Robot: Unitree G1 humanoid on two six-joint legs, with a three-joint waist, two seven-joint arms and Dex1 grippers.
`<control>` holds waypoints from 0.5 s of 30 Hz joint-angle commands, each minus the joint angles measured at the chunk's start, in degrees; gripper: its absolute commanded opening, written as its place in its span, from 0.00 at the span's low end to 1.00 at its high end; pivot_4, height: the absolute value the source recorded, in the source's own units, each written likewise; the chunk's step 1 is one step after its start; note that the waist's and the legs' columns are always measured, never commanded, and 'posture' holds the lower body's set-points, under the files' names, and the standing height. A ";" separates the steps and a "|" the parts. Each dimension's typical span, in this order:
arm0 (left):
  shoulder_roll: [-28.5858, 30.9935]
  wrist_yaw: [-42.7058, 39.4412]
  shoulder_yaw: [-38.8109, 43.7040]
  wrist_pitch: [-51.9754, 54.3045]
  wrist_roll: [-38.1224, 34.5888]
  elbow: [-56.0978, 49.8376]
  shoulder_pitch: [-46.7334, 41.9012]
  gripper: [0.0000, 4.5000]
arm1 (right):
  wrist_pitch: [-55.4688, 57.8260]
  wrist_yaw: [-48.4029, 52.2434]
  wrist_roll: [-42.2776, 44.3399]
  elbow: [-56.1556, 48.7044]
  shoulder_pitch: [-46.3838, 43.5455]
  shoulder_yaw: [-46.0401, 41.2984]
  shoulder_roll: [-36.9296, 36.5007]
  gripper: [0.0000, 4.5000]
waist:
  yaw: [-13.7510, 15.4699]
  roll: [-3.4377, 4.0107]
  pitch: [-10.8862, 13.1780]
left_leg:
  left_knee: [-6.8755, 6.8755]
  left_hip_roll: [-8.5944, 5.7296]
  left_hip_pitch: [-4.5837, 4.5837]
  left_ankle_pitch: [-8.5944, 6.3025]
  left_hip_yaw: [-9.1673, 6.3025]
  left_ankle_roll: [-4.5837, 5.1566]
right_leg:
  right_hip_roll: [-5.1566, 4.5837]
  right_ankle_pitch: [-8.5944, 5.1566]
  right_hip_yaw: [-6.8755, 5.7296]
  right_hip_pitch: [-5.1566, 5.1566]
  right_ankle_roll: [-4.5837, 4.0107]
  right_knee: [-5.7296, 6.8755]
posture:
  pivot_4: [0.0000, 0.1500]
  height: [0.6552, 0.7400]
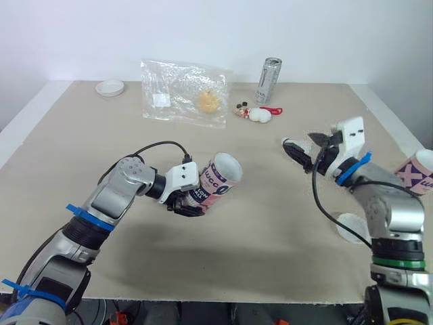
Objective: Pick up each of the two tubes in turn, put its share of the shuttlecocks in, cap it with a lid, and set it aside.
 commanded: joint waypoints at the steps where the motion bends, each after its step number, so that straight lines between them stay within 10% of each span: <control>1: -0.35 -0.20 -0.86 -0.21 0.24 0.69 -0.48 0.69 | 0.45 -4.96 -1.16 -2.24 0.36 -0.91 1.74 0.98 | -0.07 0.00 0.00 | 0.00 0.00 0.01 0.00 0.00 0.01 | 0.00 -0.04 0.00 0.01 0.08 0.00 | 1.00 1.00; 15: 0.04 0.71 -0.61 0.77 0.15 -1.06 1.06 0.69 | -4.20 -9.25 -4.25 16.37 -8.60 0.32 7.07 0.98 | -0.29 0.00 0.00 | 0.02 -0.01 0.02 0.08 0.00 0.08 | -0.01 -0.03 0.00 0.04 0.26 -0.01 | 1.00 1.00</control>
